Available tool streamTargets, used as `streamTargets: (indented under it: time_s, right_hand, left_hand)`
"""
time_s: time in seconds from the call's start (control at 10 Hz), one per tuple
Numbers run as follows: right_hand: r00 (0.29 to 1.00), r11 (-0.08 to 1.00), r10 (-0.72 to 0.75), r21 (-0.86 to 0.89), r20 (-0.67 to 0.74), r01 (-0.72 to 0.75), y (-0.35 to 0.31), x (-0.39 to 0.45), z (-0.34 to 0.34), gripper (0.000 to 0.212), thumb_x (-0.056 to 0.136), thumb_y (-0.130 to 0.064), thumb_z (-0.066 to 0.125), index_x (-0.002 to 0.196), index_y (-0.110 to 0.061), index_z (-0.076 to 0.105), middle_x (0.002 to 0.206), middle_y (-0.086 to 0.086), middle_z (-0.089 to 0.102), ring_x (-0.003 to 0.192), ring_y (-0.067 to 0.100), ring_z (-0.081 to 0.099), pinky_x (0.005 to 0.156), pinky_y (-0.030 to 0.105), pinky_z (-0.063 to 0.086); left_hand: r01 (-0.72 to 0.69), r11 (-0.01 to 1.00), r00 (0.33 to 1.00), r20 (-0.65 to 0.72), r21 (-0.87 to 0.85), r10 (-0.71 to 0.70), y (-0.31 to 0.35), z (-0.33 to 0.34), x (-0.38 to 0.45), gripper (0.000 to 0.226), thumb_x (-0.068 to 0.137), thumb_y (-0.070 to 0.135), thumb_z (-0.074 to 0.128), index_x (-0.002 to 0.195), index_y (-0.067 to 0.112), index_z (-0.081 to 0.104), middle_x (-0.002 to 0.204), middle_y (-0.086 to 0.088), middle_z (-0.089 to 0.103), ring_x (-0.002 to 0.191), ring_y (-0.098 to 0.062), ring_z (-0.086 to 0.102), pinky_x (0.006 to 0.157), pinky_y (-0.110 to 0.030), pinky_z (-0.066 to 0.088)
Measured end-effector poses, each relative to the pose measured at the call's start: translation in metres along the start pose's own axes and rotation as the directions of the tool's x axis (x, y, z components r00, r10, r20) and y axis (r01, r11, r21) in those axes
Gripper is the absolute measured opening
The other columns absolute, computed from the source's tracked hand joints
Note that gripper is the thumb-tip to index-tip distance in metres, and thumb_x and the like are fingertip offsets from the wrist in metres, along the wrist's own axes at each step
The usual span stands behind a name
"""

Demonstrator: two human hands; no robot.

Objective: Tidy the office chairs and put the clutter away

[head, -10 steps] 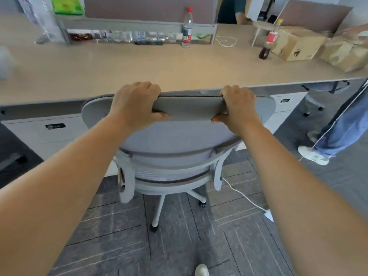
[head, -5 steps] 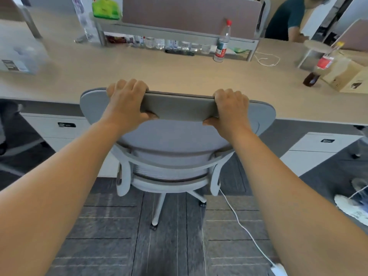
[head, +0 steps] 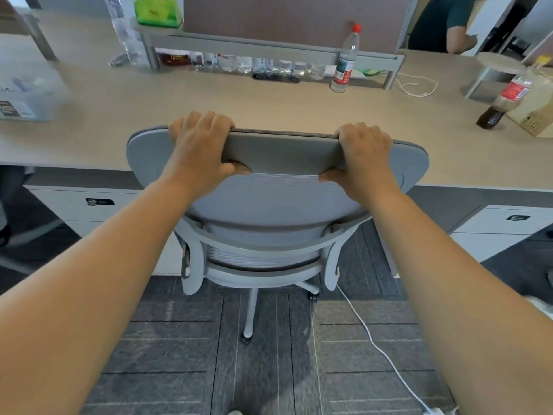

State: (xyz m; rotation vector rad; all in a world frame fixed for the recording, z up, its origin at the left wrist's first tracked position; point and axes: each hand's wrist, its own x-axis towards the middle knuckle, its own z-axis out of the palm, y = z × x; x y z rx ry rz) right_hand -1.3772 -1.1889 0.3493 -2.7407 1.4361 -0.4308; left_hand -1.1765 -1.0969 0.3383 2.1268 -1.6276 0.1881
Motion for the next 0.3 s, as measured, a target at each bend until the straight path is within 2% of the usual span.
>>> streamTargets:
  time_s: [0.2, 0.3]
  right_hand:
    - [1.000, 1.000, 0.013, 0.015, -0.017, -0.013, -0.003, -0.007, 0.002, 0.058, 0.078, -0.029, 0.071, 0.124, -0.009, 0.044, 0.128, 0.015, 0.044, 0.118, 0.032, 0.037, 0.101, 0.038, 0.021]
    - [0.998, 0.998, -0.022, 0.064, -0.053, 0.025, -0.008, -0.021, 0.004, 0.078, 0.079, -0.028, 0.069, 0.142, -0.015, 0.025, 0.145, 0.015, 0.027, 0.137, 0.033, 0.019, 0.116, 0.043, 0.006]
  left_hand:
    - [0.012, 0.997, 0.999, 0.039, 0.073, -0.015, 0.008, -0.007, -0.009, 0.059, 0.074, 0.037, 0.071, 0.118, 0.004, 0.048, 0.121, -0.020, 0.049, 0.114, -0.036, 0.039, 0.099, -0.046, 0.024]
    - [0.062, 0.989, 0.996, 0.048, 0.137, -0.069, 0.020, -0.009, -0.028, 0.075, 0.077, 0.038, 0.067, 0.137, 0.012, 0.031, 0.144, -0.015, 0.029, 0.132, -0.032, 0.022, 0.110, -0.046, 0.015]
